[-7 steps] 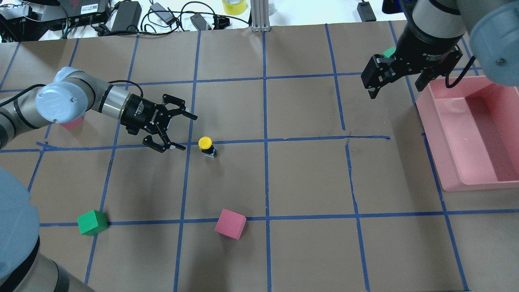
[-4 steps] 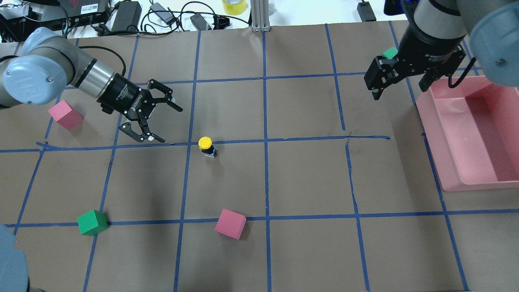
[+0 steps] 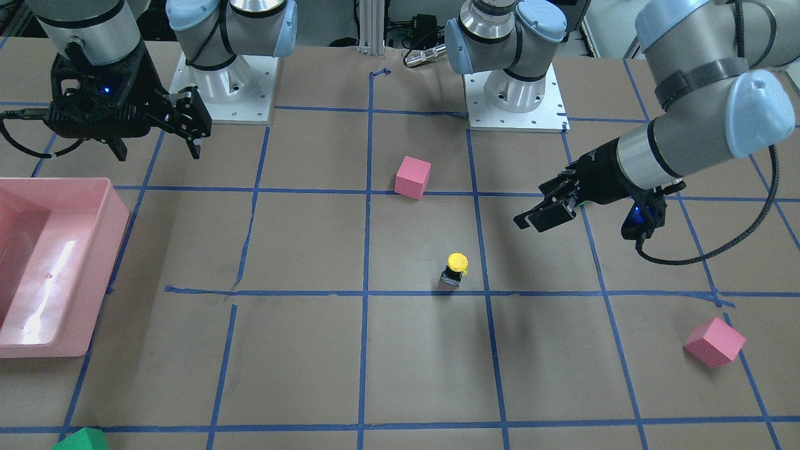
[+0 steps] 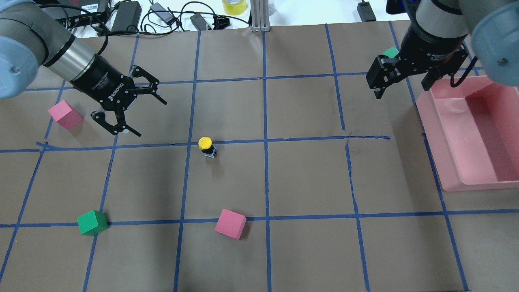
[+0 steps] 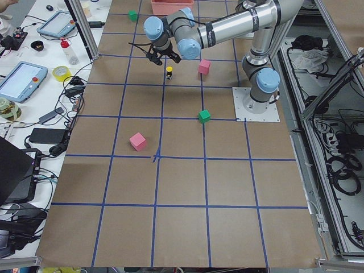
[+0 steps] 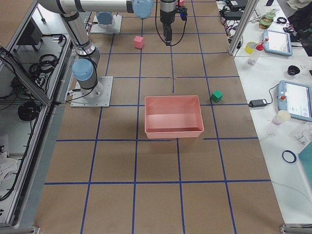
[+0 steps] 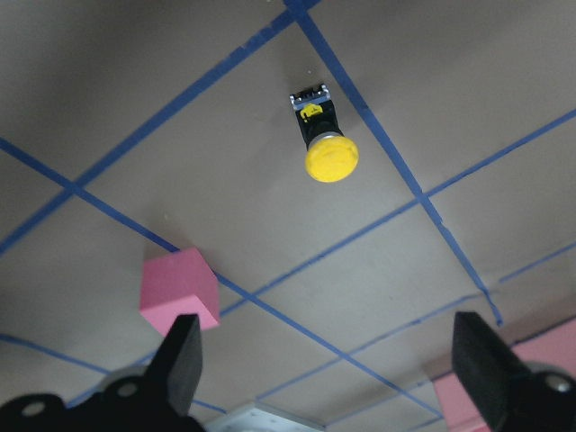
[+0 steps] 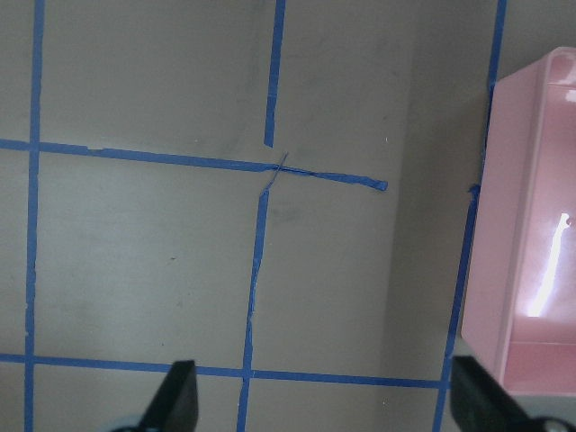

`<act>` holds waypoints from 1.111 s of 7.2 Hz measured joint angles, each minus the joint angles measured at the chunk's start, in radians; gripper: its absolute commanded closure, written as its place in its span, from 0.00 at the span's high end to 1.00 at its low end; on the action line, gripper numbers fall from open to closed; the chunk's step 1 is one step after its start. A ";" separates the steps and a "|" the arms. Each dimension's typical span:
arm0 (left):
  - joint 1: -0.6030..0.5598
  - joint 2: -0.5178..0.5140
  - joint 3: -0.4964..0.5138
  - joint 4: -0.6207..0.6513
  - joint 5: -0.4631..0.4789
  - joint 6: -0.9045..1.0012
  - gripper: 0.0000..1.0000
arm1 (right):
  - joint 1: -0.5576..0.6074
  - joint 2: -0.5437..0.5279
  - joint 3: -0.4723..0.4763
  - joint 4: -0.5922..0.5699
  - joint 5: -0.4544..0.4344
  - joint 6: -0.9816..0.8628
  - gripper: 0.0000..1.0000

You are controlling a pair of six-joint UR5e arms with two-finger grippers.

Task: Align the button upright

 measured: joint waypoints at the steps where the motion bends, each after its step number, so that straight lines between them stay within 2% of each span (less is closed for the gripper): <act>1: -0.011 0.033 0.005 0.003 0.074 0.053 1.00 | 0.000 -0.001 -0.001 0.001 0.000 0.001 1.00; 5: -0.161 0.084 0.085 0.026 0.344 0.203 1.00 | 0.000 0.001 0.001 0.000 0.000 0.001 1.00; 8: -0.226 0.102 0.143 0.037 0.394 0.287 1.00 | 0.001 0.003 0.002 -0.001 0.000 0.001 1.00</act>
